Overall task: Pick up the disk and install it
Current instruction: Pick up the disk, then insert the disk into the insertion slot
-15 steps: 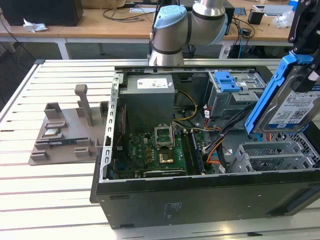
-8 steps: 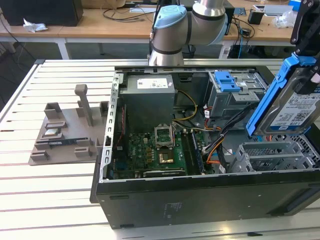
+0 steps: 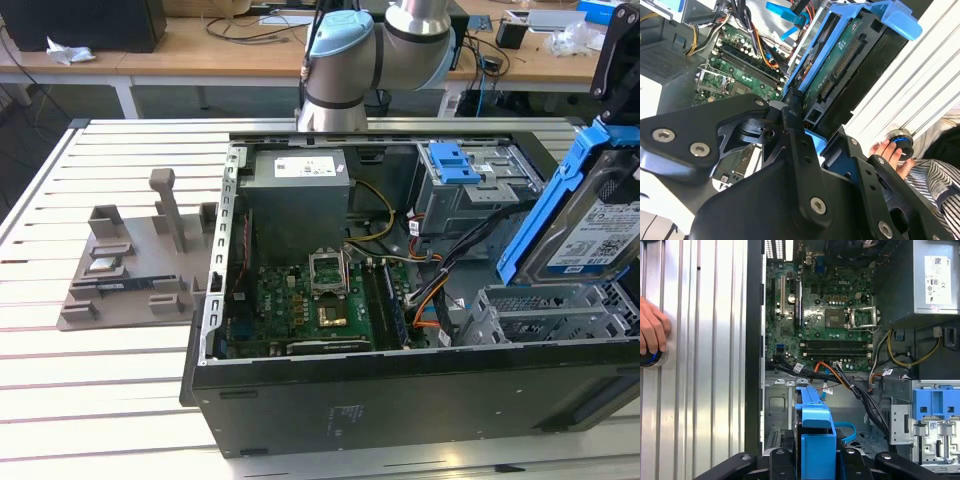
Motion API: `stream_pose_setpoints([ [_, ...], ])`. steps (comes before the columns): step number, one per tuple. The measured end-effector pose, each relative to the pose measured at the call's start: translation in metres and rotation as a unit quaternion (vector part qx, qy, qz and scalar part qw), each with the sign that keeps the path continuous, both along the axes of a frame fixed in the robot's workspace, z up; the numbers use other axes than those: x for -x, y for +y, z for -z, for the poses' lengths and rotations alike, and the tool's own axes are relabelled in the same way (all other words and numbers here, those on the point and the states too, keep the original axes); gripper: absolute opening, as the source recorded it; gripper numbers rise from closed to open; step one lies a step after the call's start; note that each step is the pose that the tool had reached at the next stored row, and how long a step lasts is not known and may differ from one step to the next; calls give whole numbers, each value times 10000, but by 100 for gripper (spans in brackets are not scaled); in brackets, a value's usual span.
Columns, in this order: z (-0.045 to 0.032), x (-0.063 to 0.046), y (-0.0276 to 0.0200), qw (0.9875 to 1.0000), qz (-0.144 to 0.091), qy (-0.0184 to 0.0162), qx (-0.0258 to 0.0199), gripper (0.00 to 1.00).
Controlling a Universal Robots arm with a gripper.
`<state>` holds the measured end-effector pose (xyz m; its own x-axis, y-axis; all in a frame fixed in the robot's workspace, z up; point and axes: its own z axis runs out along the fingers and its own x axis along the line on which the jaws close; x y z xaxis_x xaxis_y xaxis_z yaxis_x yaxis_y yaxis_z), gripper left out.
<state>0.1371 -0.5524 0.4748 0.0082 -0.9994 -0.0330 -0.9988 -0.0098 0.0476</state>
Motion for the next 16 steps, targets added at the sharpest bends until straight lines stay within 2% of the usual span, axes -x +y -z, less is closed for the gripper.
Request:
stream_pose_setpoints([
  [11,2,-3,2,10000,0,0,1,37],
  [16,8,-3,29,10000,0,0,10,37],
])
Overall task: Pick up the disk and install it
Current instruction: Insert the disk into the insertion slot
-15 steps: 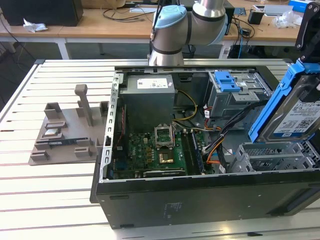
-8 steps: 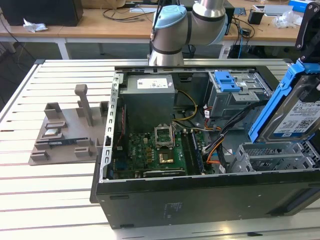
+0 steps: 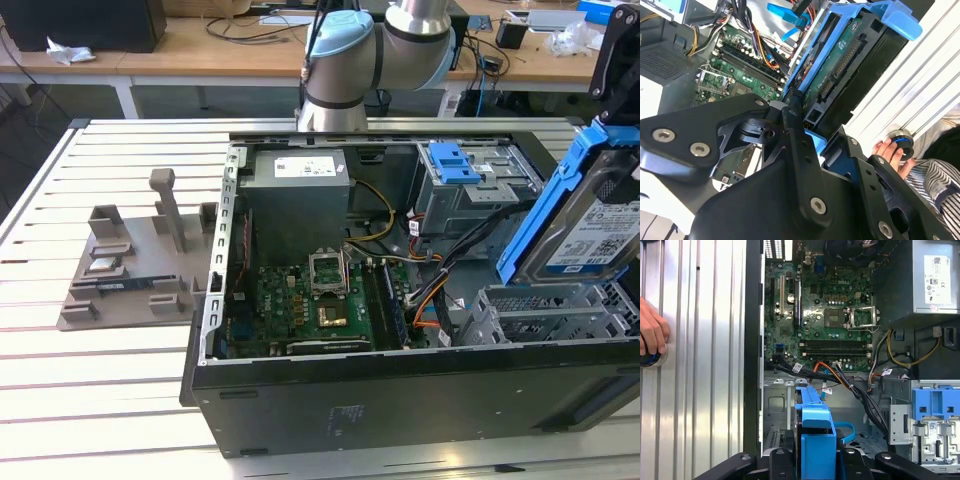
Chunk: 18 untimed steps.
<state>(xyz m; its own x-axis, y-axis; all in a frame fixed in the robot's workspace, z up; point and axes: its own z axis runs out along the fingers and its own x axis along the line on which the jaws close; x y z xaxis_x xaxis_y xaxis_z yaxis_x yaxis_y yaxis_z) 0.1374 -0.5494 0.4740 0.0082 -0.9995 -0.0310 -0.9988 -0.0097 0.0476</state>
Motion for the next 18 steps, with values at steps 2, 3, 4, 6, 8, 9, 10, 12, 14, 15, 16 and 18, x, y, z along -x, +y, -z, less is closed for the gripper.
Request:
stream_pose_setpoints([
  [2,5,0,11,10000,0,0,0,37],
  [3,6,0,14,10000,0,0,0,37],
  [4,10,0,23,10000,0,0,0,37],
  [6,14,0,54,10000,0,0,0,37],
  [8,15,0,82,10000,0,0,1,37],
  [9,16,-3,99,10000,-1,0,0,37],
  [10,18,-9,112,10000,-1,0,2,37],
  [12,21,-14,127,10000,0,0,5,37],
  [14,39,-19,152,10000,0,0,13,37],
  [15,54,-20,158,10000,0,0,14,37],
  [16,69,-20,162,10000,0,1,14,37],
  [18,97,-21,169,10000,0,1,15,37],
])
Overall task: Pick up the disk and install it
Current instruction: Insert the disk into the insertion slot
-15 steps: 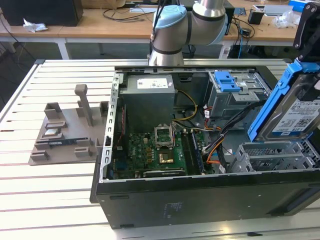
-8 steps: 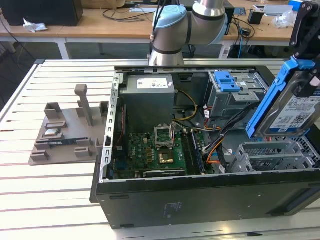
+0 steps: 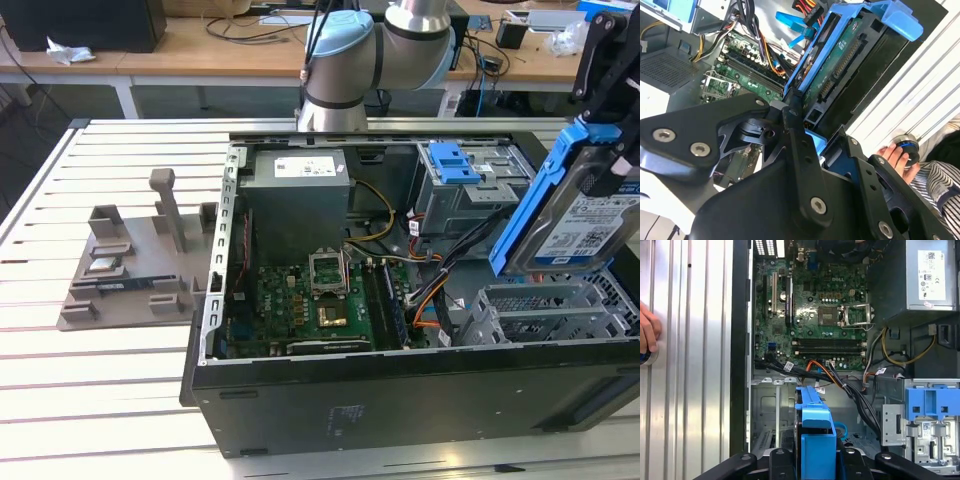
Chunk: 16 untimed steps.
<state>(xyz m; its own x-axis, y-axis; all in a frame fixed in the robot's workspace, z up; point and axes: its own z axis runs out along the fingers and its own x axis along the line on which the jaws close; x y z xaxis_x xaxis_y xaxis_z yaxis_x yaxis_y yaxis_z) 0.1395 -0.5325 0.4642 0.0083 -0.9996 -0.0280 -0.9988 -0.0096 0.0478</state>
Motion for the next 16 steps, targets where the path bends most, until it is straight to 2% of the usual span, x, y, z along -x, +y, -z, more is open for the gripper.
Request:
stream_pose_setpoints([
  [6,66,0,20,10000,0,0,0,37],
  [8,71,0,-1,10000,3,0,5,37],
  [9,73,-1,-34,10000,5,0,10,37],
  [10,77,0,-78,10000,10,0,25,37],
  [11,82,1,-98,10000,14,0,36,37],
  [13,90,2,-116,10000,23,0,61,37],
  [15,111,6,-119,9999,43,0,135,37],
  [16,125,6,-119,9999,44,0,140,37],
])
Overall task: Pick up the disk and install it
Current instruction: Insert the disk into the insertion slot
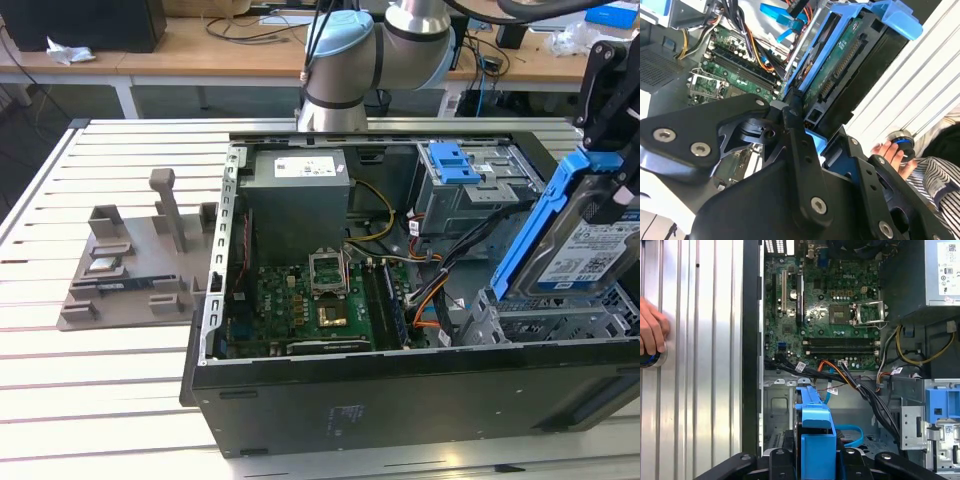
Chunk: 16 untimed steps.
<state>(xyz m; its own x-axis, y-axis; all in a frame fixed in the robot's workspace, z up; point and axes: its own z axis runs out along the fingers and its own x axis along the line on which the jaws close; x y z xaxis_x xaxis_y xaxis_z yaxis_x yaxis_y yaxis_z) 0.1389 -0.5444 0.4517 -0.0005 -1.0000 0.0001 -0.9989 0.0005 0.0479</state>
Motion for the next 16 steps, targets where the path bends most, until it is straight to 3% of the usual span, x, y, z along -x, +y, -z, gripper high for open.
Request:
stream_pose_setpoints([
  [16,201,0,-8,10000,0,0,1,37],
])
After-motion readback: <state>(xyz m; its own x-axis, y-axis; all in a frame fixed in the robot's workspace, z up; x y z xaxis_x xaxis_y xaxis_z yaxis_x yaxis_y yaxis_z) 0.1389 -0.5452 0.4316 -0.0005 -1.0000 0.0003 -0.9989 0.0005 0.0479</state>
